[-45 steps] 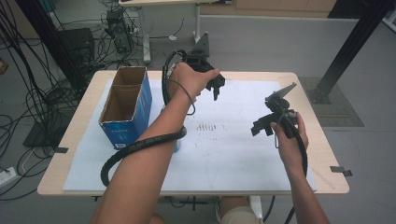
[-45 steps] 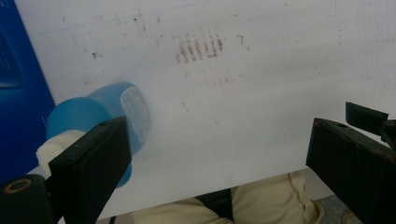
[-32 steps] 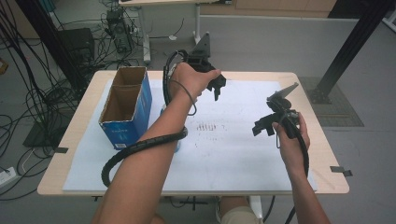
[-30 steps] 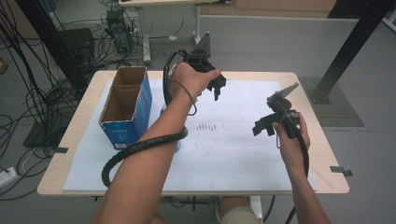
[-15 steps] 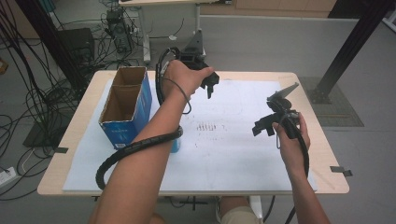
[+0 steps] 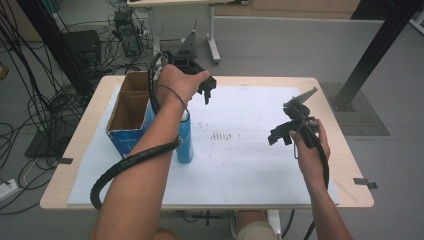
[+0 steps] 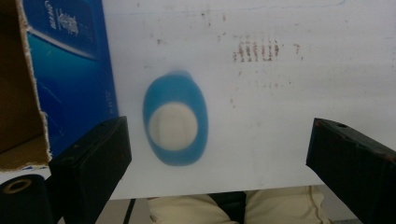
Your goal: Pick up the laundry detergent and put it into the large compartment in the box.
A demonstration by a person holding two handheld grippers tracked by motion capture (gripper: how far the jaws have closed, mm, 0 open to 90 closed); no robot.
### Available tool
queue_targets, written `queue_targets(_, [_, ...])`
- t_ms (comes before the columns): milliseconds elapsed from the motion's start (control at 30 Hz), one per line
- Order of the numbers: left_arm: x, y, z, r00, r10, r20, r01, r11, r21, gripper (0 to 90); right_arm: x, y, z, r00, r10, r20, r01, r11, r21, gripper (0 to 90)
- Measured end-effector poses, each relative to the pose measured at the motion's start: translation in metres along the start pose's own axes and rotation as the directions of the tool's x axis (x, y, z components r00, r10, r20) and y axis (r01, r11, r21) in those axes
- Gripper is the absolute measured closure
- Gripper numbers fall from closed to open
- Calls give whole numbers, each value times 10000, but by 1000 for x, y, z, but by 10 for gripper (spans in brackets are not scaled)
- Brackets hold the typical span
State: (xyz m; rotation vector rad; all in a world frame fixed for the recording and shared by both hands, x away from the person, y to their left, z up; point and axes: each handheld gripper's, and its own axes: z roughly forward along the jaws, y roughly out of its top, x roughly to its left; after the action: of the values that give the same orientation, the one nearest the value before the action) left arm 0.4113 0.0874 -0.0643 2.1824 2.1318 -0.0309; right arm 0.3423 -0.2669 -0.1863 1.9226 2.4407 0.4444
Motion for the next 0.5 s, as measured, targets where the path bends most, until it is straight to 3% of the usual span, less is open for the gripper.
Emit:
queue_targets(200, [9, -1, 0, 9996, -255, -127, 255, 9997, -28, 70, 2, 1, -1, 10000, -37, 19, 37, 10000, -2, 58])
queue_targets(500, [6, 1, 4, 9995, -244, -192, 244, 9997, -20, 70, 2, 1, -2, 10000, -39, 3, 39, 10000, 7, 58])
